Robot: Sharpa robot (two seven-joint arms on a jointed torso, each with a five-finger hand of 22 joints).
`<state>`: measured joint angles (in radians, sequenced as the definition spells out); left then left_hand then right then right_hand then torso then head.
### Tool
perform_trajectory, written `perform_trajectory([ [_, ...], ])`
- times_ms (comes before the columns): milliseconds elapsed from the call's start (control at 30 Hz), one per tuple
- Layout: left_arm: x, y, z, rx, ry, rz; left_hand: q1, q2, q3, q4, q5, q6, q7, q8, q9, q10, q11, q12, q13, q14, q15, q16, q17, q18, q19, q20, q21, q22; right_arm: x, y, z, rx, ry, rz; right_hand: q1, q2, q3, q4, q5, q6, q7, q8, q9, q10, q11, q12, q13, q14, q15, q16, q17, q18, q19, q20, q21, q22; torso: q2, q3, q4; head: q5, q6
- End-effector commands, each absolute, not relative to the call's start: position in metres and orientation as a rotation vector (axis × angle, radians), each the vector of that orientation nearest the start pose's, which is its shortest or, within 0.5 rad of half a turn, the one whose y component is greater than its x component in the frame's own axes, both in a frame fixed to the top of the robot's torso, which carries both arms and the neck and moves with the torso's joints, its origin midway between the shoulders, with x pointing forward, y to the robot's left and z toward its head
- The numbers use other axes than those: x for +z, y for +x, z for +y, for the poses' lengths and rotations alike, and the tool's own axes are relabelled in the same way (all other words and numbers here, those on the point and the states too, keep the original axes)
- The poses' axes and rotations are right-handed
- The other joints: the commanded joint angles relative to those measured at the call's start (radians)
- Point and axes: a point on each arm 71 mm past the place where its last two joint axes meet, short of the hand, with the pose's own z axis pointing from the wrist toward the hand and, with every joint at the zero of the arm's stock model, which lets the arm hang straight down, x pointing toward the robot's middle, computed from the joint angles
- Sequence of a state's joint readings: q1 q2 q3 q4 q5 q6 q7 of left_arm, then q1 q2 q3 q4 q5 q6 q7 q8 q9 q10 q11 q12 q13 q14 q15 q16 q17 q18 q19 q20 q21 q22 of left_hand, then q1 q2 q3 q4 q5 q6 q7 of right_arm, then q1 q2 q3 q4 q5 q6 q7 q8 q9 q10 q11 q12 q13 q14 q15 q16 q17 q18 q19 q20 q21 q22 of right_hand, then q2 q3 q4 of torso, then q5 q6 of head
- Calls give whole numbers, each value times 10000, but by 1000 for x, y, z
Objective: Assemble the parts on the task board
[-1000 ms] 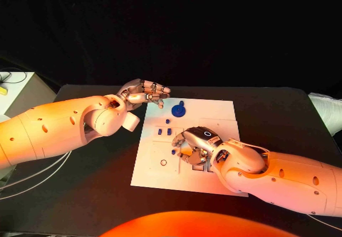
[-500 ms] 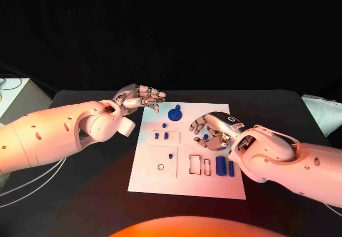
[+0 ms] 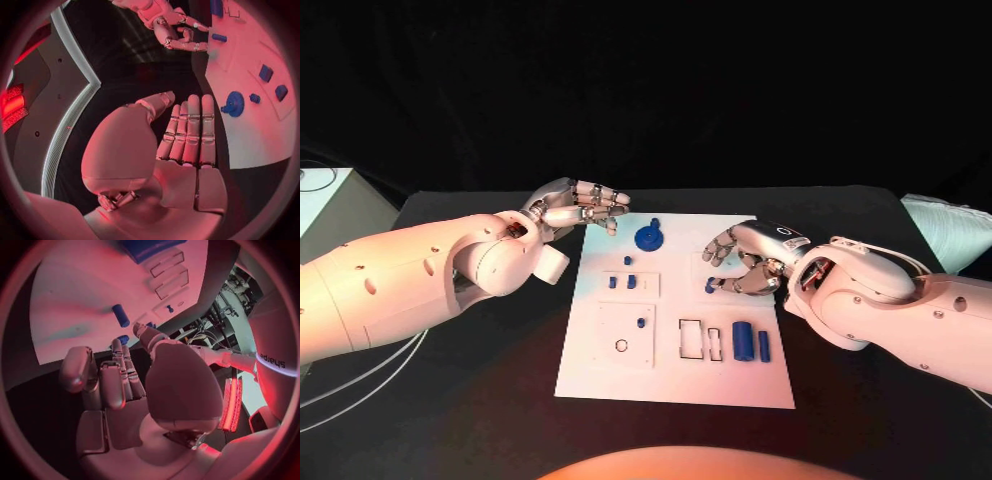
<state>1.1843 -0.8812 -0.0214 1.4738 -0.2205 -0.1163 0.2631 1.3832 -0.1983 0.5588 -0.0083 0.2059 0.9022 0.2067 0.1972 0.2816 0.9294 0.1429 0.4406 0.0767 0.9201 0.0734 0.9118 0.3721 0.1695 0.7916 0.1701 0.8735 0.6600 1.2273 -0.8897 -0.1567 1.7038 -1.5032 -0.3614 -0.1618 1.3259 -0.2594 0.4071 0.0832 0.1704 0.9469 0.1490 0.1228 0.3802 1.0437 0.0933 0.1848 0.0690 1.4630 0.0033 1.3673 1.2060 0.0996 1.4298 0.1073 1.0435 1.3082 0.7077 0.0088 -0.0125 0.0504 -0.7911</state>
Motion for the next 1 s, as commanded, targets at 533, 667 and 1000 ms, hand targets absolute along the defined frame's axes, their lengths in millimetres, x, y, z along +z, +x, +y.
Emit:
perform_trajectory([
  [533, -187, 491, 227, -15314, -9082, 16640, -55, 94, -78, -4, 27, -58, 12, -71, -16, -9, 44, -66, -23, 18, 59, -85, -20, 129, 15, 42, -61, -28, -212, 433, -163, 5944, -4130, 17715, 1688, 709, -2326, 1337, 92, 383, 9, -94, -124, -100, -26, 710, -1, 278, 25, -19, -186, -21, -1, -39, -213, 88, -1, -30, 8, 1, -67],
  [667, -187, 491, 227, -15303, -9093, 16643, -63, 97, -81, 3, 27, -57, 13, -71, -17, -9, 45, -65, -24, 20, 61, -86, -20, 129, 15, 43, -65, -30, -212, 433, -162, 5790, -4111, 17559, 1916, 765, -1800, 1571, -106, 727, -34, -5, -145, 208, -65, 756, -27, 259, -13, -60, -265, -53, 82, -72, -33, 191, -3, -23, 10, 6, -69],
  [1000, -187, 490, 228, -15277, -9119, 16668, -96, 117, -89, 33, 29, -56, 16, -72, -17, -11, 48, -64, -27, 26, 67, -90, -22, 127, 16, 49, -82, -41, -213, 432, -157, 5856, -4044, 17284, 2161, 665, -431, 1895, -407, 1288, -152, 167, -139, 753, -177, 554, -34, 284, -113, -25, -246, -101, 187, -155, 240, 371, 2, -13, 10, -6, -75],
])
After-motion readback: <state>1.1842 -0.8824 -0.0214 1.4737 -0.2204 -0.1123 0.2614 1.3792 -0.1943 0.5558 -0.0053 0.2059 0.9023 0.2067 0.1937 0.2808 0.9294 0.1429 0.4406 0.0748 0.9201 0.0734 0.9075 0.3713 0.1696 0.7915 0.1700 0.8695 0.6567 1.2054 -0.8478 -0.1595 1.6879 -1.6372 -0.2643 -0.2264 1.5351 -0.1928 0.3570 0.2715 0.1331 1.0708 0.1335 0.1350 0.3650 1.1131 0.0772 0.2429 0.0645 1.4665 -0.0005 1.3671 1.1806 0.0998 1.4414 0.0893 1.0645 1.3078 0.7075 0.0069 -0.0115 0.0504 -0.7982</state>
